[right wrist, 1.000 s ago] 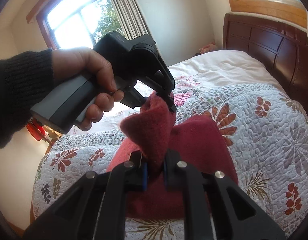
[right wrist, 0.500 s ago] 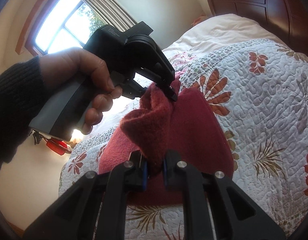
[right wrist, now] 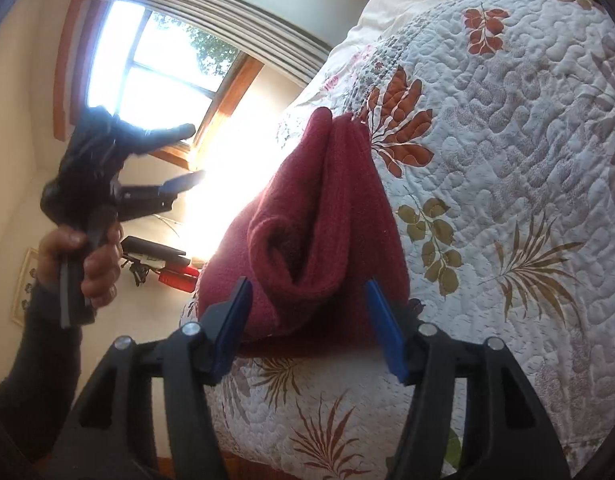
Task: Fold small clothes
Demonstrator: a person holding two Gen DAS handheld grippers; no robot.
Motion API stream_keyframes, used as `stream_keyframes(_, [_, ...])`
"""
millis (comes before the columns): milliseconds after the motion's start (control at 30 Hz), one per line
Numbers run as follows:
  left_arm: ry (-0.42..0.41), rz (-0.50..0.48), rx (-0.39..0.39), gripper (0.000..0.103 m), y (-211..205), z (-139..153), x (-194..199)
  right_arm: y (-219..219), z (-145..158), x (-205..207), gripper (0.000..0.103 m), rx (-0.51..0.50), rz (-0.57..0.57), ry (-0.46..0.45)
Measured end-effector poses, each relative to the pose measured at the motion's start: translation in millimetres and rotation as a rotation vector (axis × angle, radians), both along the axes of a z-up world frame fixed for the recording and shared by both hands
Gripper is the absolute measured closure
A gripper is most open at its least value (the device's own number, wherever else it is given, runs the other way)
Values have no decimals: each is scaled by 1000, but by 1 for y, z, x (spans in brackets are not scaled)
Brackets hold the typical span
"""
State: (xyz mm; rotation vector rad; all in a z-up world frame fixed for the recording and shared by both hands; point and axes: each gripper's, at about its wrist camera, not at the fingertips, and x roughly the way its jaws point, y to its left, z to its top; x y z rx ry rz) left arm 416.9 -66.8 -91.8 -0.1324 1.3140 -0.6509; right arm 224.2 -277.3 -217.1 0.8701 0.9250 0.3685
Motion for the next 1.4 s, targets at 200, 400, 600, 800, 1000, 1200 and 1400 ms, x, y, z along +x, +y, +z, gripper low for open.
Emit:
stream_keyframes(200, [-116,-50,-9,29,71,6,-81,-5,33,27,36,-106,225,-55])
stream_keyframes(400, [-144,-153,-37,29,76,-4,-138,49,33,59,37,-223,554,-49])
stream_keyframes(600, [-104,-264,-31,30,56,-20,-156,57,8,68,96,-232,682,57])
stream_keyframes(800, [-7,-378,-114,32,39,-24,-164,4,-5,46,96,-100,598,138])
stream_keyframes(1000, [19,-377,-224,32,25,-25,-136,8,-41,41,96,-81,564,219])
stream_keyframes(1200, [89,-355,-136,32,13,-72,-114,-8,-10,45,87,-73,566,182])
stream_keyframes(1400, [73,-324,-110,32,12,-85,-121,-28,28,80,37,-116,469,110])
